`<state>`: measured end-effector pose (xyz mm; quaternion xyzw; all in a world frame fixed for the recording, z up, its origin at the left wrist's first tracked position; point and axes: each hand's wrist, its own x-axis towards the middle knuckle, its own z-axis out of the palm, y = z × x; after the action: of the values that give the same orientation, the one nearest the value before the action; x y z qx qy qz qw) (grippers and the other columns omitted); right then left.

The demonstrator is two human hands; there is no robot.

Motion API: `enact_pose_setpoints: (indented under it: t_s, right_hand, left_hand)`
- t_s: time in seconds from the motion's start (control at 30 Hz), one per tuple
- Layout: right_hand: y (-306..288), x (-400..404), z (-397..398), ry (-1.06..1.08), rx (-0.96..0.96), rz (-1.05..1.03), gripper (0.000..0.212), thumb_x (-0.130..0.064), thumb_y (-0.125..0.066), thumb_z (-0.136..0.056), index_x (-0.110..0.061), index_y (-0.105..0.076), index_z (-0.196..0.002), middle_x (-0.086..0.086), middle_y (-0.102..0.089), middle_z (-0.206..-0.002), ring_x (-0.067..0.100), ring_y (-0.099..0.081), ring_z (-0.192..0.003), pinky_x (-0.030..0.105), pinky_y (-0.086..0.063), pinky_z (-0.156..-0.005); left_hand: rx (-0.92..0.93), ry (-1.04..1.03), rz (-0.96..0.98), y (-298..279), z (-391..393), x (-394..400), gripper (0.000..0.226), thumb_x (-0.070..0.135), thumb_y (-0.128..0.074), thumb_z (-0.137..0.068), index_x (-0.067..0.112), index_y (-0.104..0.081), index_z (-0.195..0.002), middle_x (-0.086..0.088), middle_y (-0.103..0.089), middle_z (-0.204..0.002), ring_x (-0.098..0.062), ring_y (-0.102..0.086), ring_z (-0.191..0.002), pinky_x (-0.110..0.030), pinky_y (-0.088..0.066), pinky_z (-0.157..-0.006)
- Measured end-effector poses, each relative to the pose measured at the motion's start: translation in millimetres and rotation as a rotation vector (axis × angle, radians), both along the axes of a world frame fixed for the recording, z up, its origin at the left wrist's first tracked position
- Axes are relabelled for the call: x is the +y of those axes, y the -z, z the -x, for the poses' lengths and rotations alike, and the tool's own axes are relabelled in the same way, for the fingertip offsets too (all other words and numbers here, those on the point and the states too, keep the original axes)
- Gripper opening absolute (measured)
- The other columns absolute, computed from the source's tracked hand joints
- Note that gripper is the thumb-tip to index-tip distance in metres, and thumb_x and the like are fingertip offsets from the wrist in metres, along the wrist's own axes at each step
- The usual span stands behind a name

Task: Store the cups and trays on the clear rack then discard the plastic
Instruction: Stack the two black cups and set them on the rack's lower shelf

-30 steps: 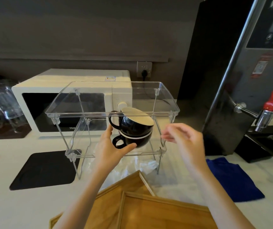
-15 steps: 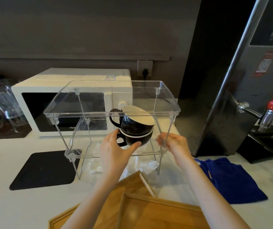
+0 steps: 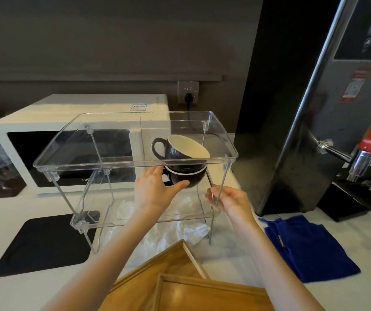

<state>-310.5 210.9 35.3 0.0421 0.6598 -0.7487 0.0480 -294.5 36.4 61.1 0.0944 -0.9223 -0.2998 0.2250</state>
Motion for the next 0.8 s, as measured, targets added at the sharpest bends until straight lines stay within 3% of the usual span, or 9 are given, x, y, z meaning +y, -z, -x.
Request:
enact_pose_setpoints:
  t_s: [0.23, 0.33, 0.5, 0.63, 0.8]
  right_hand:
    - [-0.4, 0.5, -2.5, -0.003, 0.034, -0.05, 0.019, -0.011, -0.061, -0.084, -0.022, -0.068, -0.07, 0.002, -0.072, -0.078, 0.028, -0.068, -0.091, 0.036, -0.052, -0.09]
    - [-1.2, 1.2, -2.5, -0.01, 0.053, -0.071, 0.021, -0.011, -0.061, -0.083, -0.023, -0.068, -0.067, 0.001, -0.072, -0.076, 0.026, -0.068, -0.09, 0.034, -0.052, -0.088]
    - [-2.6, 2.9, -2.1, -0.035, 0.077, -0.091, 0.018, -0.012, -0.06, -0.084, -0.022, -0.067, -0.072, -0.001, -0.071, -0.077, 0.014, -0.068, -0.078, 0.018, -0.054, -0.071]
    - [-3.1, 3.7, -0.9, -0.042, 0.09, -0.122, 0.021, -0.013, -0.06, -0.084, -0.024, -0.067, -0.069, -0.004, -0.071, -0.075, 0.015, -0.067, -0.079, 0.02, -0.052, -0.073]
    - [1.1, 5.6, 1.3, -0.055, 0.098, -0.126, 0.02, -0.012, -0.061, -0.084, -0.024, -0.068, -0.069, -0.004, -0.072, -0.075, 0.02, -0.067, -0.084, 0.026, -0.053, -0.079]
  left_hand:
    - [0.1, 0.097, -0.005, 0.2, 16.3, -5.5, 0.054, 0.048, -0.071, -0.067, 0.017, -0.061, -0.11, -0.005, -0.07, -0.107, -0.022, -0.062, -0.094, -0.024, -0.042, -0.07]
    - [0.099, 0.141, -0.072, -1.1, 22.3, -5.6, 0.052, 0.044, -0.073, -0.067, 0.02, -0.061, -0.111, -0.003, -0.068, -0.112, -0.018, -0.061, -0.098, -0.023, -0.045, -0.074]
    - [0.032, 0.175, -0.134, 1.0, 35.2, -11.5, 0.054, 0.043, -0.073, -0.067, 0.024, -0.058, -0.114, -0.001, -0.064, -0.117, -0.019, -0.057, -0.107, -0.029, -0.047, -0.087]
    - [0.0, 0.225, -0.12, 0.6, 45.2, -21.5, 0.053, 0.049, -0.071, -0.064, 0.025, -0.059, -0.11, -0.003, -0.065, -0.115, -0.022, -0.055, -0.109, -0.048, -0.048, -0.093]
    - [-0.034, 0.259, -0.106, -5.3, 53.1, -26.5, 0.056, 0.041, -0.075, -0.066, 0.016, -0.059, -0.114, -0.009, -0.065, -0.116, -0.026, -0.055, -0.11, -0.046, -0.046, -0.097]
